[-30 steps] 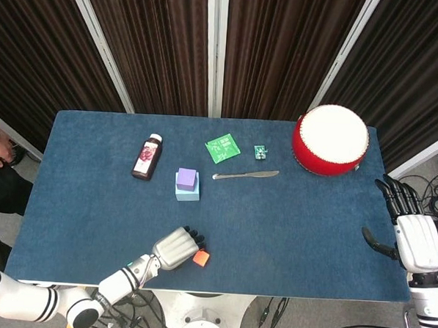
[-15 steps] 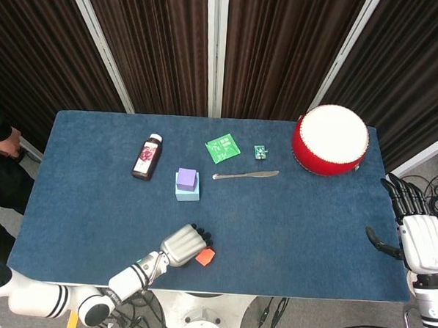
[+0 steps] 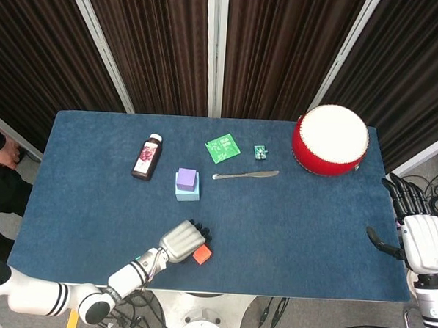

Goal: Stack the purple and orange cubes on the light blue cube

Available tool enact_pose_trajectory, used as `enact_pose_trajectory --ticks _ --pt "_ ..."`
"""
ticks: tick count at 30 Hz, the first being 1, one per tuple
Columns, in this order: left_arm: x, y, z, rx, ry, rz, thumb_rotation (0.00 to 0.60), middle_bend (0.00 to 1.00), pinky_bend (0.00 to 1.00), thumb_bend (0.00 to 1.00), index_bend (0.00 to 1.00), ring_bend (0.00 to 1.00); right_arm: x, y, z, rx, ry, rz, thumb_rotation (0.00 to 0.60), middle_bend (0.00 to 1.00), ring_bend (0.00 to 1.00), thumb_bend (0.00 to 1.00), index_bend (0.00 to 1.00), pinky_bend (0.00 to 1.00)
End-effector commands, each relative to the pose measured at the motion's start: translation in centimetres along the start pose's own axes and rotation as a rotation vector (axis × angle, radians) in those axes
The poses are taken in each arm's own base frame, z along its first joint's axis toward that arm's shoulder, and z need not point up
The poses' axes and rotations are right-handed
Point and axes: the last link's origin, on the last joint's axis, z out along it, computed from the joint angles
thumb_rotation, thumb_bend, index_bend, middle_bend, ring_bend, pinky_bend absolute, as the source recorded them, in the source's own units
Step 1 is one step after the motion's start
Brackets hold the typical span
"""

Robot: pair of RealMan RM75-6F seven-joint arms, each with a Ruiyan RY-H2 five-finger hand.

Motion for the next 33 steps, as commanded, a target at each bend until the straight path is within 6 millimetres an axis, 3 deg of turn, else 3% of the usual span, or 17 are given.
enact_pose_trajectory --ticks 1,16,24,33 --pt "0.2 -0.1 -0.2 0.0 0.0 0.003 0.6 0.42 0.42 0.18 0.43 0.35 -0.1 0.0 0.1 -0.001 -0.003 -0.001 0.6 0.0 0.0 0.22 0.0 0.0" --pt "-0.1 2.0 0.5 -0.064 -0.003 0.025 0.6 0.42 0.42 0.18 0.43 0.35 0.2 0.1 -0.1 -0.001 0.003 0.007 0.6 0.0 0.0 0.22 0.0 0.0" --pt "-0.7 1.6 1.3 -0.061 -0.019 0.055 0.6 0.42 0.42 0.18 0.43 0.35 0.2 0.2 -0.1 -0.001 0.003 0.008 0.6 0.0 0.0 0.22 0.0 0.0" --pt "-0.9 1.6 1.0 -0.063 -0.011 0.04 0.6 0.42 0.42 0.19 0.48 0.35 0.2 0.2 -0.1 -0.005 0.002 0.007 0.6 0.0 0.0 0.21 0.0 0.0"
